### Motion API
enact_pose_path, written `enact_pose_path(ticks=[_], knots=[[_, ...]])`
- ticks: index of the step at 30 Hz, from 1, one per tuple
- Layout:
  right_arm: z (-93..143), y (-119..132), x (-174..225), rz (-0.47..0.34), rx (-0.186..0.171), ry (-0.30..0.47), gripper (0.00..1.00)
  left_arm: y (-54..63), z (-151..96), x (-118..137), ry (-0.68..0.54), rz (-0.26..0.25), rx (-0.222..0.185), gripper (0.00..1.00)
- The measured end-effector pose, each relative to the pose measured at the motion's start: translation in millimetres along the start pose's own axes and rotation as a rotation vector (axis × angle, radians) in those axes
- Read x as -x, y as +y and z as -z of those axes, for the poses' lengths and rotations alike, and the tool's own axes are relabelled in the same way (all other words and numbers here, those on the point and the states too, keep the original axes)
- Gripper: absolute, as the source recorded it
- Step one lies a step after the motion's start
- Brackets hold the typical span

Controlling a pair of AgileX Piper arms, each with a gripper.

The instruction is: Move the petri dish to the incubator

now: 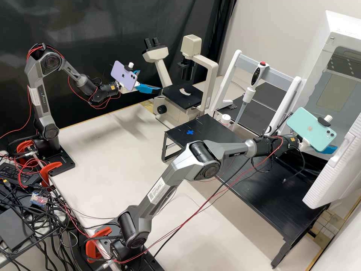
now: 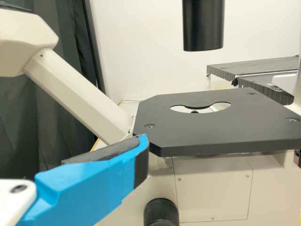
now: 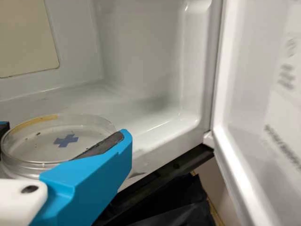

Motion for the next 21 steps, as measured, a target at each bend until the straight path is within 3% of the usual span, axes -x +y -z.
enact_pose_path(ticks=[13,17,21], knots=[[5.7,-11.1,-13.6,0.042,0.057,0.012,0.0,0.0,0.0,0.0,0.0,0.0,0.0,1.0],[5.1,-14.7,-15.1,0.048,0.06,0.011,0.0,0.0,0.0,0.0,0.0,0.0,0.0,1.0],[5.1,-14.8,-15.1,0.045,0.095,0.009,0.0,0.0,0.0,0.0,0.0,0.0,0.0,1.0]])
